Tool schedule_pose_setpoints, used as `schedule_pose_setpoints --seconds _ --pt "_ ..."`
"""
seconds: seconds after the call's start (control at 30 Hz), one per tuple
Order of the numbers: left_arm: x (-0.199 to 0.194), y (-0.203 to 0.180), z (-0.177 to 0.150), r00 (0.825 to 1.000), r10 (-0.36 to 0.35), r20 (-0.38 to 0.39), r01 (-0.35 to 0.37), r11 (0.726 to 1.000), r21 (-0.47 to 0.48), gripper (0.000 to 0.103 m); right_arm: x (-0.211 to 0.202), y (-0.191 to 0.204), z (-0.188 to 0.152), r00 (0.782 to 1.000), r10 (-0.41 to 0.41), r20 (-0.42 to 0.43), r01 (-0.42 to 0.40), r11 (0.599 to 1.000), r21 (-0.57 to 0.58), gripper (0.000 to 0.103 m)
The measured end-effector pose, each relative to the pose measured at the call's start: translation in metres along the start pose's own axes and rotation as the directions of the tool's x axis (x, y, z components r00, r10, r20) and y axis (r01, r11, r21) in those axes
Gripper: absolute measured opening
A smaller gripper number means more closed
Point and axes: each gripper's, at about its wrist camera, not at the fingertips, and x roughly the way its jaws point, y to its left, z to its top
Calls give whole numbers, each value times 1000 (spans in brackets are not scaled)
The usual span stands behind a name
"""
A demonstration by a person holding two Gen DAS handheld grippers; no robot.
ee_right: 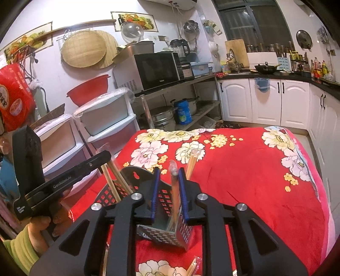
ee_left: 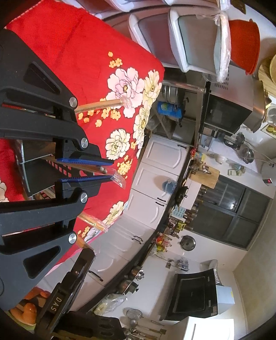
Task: Organize utensils
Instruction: 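Lower the left gripper's chopsticks into the caddy and open it while the right gripper releases its pair, then pull both open grippers back from the caddy toward the sleeved chopsticks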
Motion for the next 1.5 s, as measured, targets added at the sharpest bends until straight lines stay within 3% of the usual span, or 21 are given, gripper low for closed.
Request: schedule_pose_setpoints --seconds 0.13,0.2,0.37,0.5,0.8,0.97,1.17,1.5 --pt "-4 2 -2 1000 5 -14 -5 1000 -1 4 -6 -1 -3 1000 -4 4 4 1000 2 23" --pt "-6 3 -4 1000 11 -20 -11 1000 0 6 -8 -1 -4 1000 -7 5 7 1000 2 28" --pt "-13 8 -12 999 22 -33 -23 1000 -12 13 -12 -1 -8 1000 -13 1 13 1000 4 28" --pt "-19 10 -16 999 29 -41 -30 999 -21 16 -16 1 -14 1000 -16 -7 16 1000 -2 36" --pt "-41 13 -25 997 59 -52 -60 998 -18 40 -24 7 -31 999 -36 -22 35 999 -18 42" --pt "-51 16 -32 995 70 -68 -72 997 -23 67 -29 8 -41 999 -42 -33 41 999 -16 43" --pt "-66 20 -44 994 90 -67 -94 994 -48 90 -34 11 -52 998 -40 -43 40 999 -20 46" --pt "-87 30 -61 988 136 -80 -141 988 -64 91 -39 23 -72 998 -25 -60 22 999 -50 56"
